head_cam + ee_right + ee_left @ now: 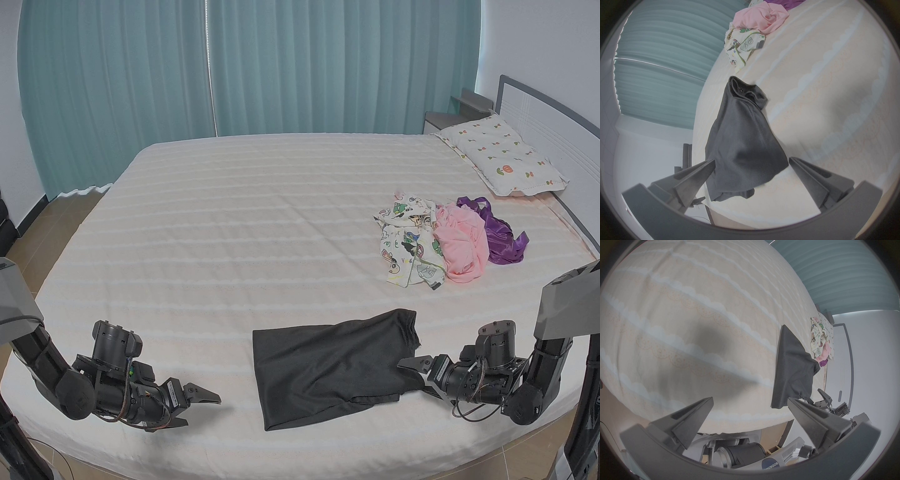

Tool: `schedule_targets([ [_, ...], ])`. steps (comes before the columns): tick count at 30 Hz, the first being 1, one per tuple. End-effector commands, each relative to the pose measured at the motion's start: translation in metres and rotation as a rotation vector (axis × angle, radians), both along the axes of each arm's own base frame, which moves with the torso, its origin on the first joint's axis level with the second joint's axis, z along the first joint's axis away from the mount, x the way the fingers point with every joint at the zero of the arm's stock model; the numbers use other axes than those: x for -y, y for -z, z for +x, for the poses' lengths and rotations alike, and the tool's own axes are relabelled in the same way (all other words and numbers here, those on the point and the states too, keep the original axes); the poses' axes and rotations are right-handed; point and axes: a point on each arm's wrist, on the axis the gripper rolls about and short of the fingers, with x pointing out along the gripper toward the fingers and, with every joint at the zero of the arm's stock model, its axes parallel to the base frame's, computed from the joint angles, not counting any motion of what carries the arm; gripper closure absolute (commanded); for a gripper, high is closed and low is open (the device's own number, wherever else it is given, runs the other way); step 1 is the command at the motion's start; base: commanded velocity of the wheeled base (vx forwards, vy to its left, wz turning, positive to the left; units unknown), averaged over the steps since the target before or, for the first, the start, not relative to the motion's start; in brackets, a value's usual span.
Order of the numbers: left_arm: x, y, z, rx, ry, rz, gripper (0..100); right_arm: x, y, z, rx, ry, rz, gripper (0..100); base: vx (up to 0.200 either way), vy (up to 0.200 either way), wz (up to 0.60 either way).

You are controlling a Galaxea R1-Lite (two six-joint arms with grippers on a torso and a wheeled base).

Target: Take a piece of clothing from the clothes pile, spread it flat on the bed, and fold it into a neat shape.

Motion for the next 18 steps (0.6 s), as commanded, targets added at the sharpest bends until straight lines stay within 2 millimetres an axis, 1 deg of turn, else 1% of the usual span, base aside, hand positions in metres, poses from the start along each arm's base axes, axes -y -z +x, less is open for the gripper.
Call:
schedule_targets([
  [1, 0.0, 0.0, 0.0, 0.0, -0.001, 0.0, 0, 0.0, 0.007, -0.002, -0.02, 0.0, -0.009, 100, 0.0, 0.0, 0.0],
  [8, 0.0, 0.001, 0.001, -0.005, -0.001, 0.001, 0, 0.005, -0.003, -0.018, -0.001, -0.008, -0.061, 100, 0.0, 0.0, 0.0],
  [15, 0.0, 0.001, 0.001, -0.004, 0.0, 0.002, 0, 0.009, -0.004, -0.026, 0.01, -0.046, -0.113, 100, 0.0, 0.0, 0.0],
  [18, 0.001, 0.001, 0.001, -0.004, 0.002, 0.002, 0, 0.011, -0.008, -0.03, 0.027, -0.056, -0.126, 100, 0.0, 0.0, 0.0],
])
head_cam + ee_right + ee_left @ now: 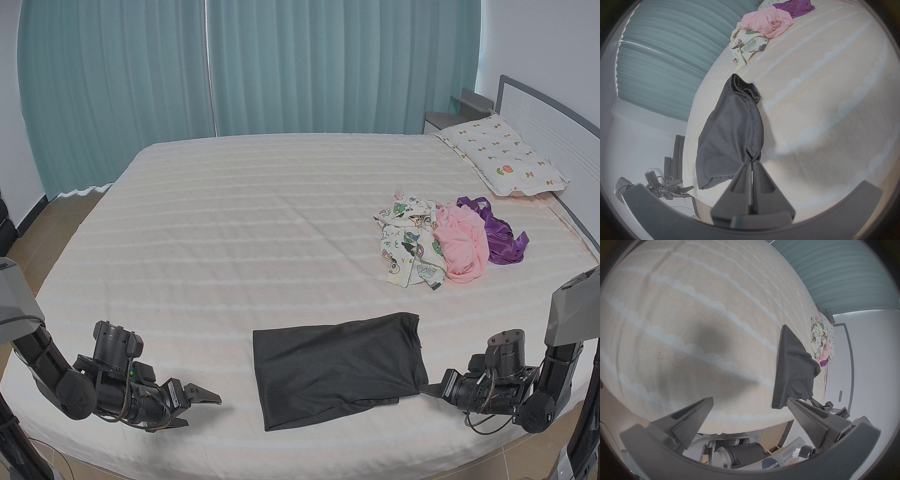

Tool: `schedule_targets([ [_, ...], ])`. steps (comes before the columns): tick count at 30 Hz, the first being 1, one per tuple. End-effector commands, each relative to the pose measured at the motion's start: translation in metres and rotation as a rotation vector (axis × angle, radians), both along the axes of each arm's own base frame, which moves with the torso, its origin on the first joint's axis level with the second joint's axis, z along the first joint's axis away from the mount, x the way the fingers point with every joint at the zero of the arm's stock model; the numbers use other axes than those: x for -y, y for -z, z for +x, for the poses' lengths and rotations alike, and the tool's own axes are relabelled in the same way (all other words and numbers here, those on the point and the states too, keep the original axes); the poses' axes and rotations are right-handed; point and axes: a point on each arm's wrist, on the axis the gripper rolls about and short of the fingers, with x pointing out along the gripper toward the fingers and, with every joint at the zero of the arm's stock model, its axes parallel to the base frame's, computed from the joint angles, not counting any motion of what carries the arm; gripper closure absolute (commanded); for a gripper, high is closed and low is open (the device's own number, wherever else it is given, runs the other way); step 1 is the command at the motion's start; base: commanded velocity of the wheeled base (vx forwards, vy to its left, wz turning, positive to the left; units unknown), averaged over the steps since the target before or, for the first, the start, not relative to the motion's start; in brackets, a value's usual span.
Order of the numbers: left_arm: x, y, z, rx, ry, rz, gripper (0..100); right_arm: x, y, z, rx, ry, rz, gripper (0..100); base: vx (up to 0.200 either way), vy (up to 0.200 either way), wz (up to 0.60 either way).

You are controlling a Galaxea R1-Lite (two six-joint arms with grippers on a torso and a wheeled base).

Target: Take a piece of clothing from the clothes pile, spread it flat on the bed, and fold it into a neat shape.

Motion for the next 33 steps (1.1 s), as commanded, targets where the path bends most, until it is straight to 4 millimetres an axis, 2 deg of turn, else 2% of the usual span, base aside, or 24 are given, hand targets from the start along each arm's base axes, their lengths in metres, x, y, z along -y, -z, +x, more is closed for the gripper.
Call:
schedule_targets([
  [1, 0.0, 0.001, 0.0, -0.003, 0.001, 0.001, 0, 0.003, -0.005, -0.006, 0.014, -0.006, -0.009, 100, 0.0, 0.0, 0.0],
  [11, 0.0, 0.0, 0.0, -0.001, 0.001, 0.0, 0, 0.011, -0.009, -0.005, 0.038, 0.005, -0.027, 100, 0.0, 0.0, 0.0],
  [15, 0.0, 0.0, 0.0, -0.001, 0.002, -0.001, 0, 0.012, -0.017, -0.013, 0.063, -0.018, -0.025, 100, 0.0, 0.0, 0.0],
  [22, 0.0, 0.0, 0.0, -0.001, 0.001, -0.003, 0, 0.014, -0.015, -0.015, 0.058, -0.042, -0.042, 100, 0.0, 0.0, 0.0],
  [27, 0.0, 0.0, 0.0, -0.002, 0.0, -0.004, 0, 0.017, -0.011, -0.028, 0.047, -0.12, -0.093, 100, 0.0, 0.0, 0.0],
  [28, 0.0, 0.0, 0.0, -0.002, 0.0, -0.004, 0, 0.017, -0.011, -0.028, 0.047, -0.127, -0.096, 0, 0.0, 0.0, 0.0],
  [33, 0.0, 0.0, 0.0, -0.003, 0.001, -0.003, 0, 0.025, 0.0, -0.019, 0.031, -0.097, -0.101, 0, 0.0, 0.0, 0.0],
])
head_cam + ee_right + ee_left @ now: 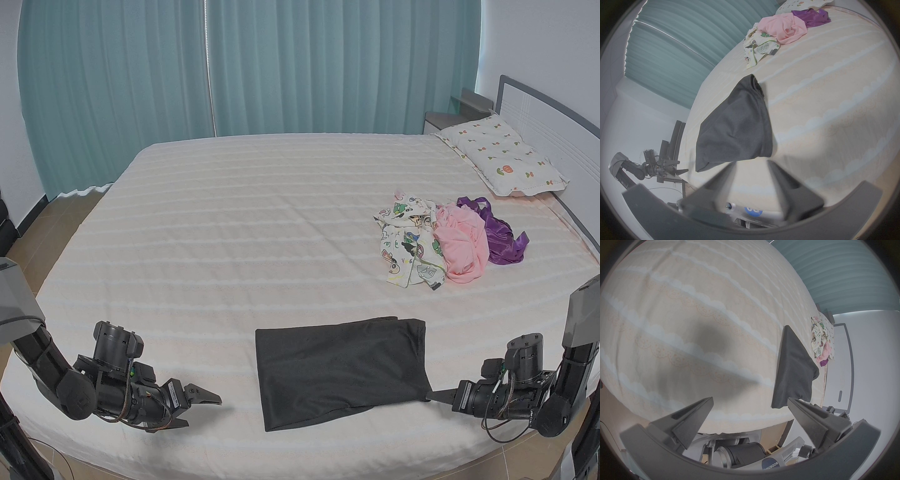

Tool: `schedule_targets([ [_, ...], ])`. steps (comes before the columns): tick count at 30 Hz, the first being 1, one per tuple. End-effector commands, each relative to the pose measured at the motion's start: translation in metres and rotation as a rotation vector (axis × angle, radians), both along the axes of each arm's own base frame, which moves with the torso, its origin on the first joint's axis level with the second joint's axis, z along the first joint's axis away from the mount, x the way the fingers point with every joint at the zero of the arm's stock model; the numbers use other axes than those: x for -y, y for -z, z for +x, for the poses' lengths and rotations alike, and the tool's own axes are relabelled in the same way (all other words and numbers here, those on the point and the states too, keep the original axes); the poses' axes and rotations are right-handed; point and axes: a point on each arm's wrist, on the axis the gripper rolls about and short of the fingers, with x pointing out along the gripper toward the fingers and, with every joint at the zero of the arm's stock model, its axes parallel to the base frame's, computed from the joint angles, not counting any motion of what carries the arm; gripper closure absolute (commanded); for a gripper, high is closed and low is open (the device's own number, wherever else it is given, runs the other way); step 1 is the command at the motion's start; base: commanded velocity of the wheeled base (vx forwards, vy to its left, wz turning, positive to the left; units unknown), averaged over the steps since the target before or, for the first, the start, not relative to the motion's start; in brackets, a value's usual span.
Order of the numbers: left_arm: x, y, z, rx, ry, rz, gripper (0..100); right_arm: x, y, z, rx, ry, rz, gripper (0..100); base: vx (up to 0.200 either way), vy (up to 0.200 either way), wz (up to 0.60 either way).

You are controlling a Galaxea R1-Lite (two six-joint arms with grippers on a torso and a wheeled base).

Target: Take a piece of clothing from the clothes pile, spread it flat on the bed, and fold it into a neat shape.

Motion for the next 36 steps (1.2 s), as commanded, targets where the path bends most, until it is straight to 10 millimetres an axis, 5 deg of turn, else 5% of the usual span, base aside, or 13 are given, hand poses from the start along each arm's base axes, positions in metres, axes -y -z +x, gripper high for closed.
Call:
schedule_targets([
  [1, 0.0, 0.0, 0.0, 0.002, 0.0, 0.0, 0, 0.006, 0.009, 0.007, -0.011, 0.032, -0.005, 0, 0.0, 0.0, 0.0],
  [11, 0.0, 0.0, 0.001, 0.002, 0.0, 0.0, 0, 0.005, 0.01, 0.021, 0.039, 0.088, 0.062, 0, 0.0, 0.0, 0.0],
  [24, 0.001, 0.0, 0.0, 0.001, 0.006, 0.001, 0, -0.011, 0.029, 0.088, 0.164, 0.071, 0.069, 0, 0.0, 0.0, 0.0],
  [36, 0.001, 0.0, 0.0, 0.002, 0.003, -0.001, 0, -0.033, 0.031, 0.111, 0.217, -0.06, -0.008, 0, 0.0, 0.0, 0.0],
])
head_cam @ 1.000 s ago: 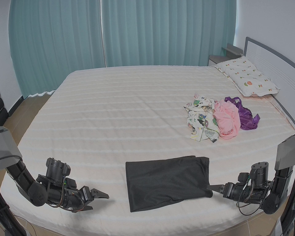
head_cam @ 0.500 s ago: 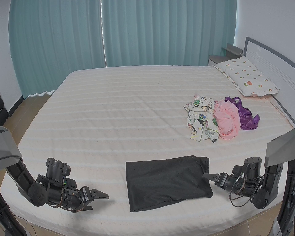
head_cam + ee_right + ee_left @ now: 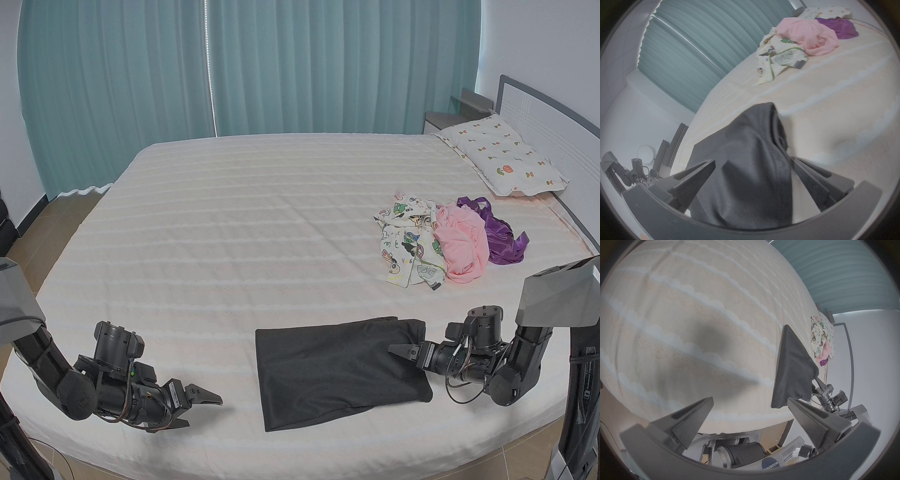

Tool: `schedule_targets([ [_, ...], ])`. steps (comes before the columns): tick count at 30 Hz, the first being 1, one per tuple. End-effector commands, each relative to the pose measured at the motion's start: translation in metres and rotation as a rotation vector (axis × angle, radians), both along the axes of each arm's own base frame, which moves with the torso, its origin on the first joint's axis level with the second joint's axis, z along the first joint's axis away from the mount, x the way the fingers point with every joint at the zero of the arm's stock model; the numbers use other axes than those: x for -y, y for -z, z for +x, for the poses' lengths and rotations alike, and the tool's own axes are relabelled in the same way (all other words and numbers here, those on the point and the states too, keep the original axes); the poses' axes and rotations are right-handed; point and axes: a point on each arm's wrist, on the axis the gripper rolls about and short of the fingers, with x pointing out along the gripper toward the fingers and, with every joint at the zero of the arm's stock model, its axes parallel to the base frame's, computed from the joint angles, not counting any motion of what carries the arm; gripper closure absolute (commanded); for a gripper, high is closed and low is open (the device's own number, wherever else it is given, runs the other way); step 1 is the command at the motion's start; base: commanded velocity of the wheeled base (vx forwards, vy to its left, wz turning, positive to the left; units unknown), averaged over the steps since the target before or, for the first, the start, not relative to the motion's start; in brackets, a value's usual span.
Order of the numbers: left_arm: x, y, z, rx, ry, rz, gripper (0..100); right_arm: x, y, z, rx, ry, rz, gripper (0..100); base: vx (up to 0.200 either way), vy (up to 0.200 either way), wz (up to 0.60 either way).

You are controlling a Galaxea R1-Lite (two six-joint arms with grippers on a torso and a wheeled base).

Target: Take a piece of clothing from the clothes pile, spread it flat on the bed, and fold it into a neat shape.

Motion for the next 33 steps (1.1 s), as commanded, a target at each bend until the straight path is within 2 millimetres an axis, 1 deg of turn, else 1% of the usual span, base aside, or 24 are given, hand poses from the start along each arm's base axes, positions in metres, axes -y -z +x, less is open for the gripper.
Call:
schedule_targets([
  [1, 0.0, 0.0, 0.0, 0.0, 0.0, -0.001, 0, -0.009, 0.003, 0.006, 0.023, -0.04, -0.005, 0, 0.0, 0.0, 0.0],
  [9, 0.001, 0.0, 0.0, 0.001, 0.005, 0.001, 0, -0.029, 0.015, 0.0, 0.047, -0.181, -0.073, 0, 0.0, 0.0, 0.0],
  [16, 0.001, 0.0, 0.0, 0.002, 0.005, 0.001, 0, -0.045, 0.011, 0.006, 0.092, -0.233, -0.057, 0, 0.0, 0.0, 0.0],
  [19, 0.001, 0.0, 0.0, 0.002, 0.005, 0.001, 0, -0.05, 0.01, 0.005, 0.096, -0.247, -0.054, 0, 0.0, 0.0, 0.0],
  [20, 0.001, 0.0, 0.0, 0.002, 0.005, 0.001, 0, -0.052, 0.009, 0.004, 0.094, -0.256, -0.05, 100, 0.0, 0.0, 0.0],
  [21, 0.001, 0.0, 0.0, 0.002, 0.005, 0.001, 0, -0.052, 0.009, 0.004, 0.094, -0.256, -0.05, 100, 0.0, 0.0, 0.0],
  [22, 0.001, 0.0, 0.0, 0.002, 0.005, 0.001, 0, -0.057, 0.01, -0.001, 0.084, -0.292, -0.036, 100, 0.0, 0.0, 0.0],
  [23, 0.001, 0.0, 0.0, 0.002, 0.005, 0.001, 0, -0.058, 0.01, -0.002, 0.078, -0.305, -0.03, 100, 0.0, 0.0, 0.0],
  [26, 0.001, 0.0, 0.0, 0.002, 0.006, 0.0, 0, -0.058, 0.009, -0.001, 0.084, -0.305, -0.018, 100, 0.0, 0.0, 0.0],
  [30, 0.001, 0.0, 0.0, 0.0, 0.006, 0.0, 0, -0.054, 0.004, 0.0, 0.045, -0.243, 0.056, 100, 0.0, 0.0, 0.0],
  [33, 0.001, 0.0, 0.0, 0.0, 0.006, 0.0, 0, -0.05, -0.001, -0.003, 0.038, -0.206, 0.107, 100, 0.0, 0.0, 0.0],
])
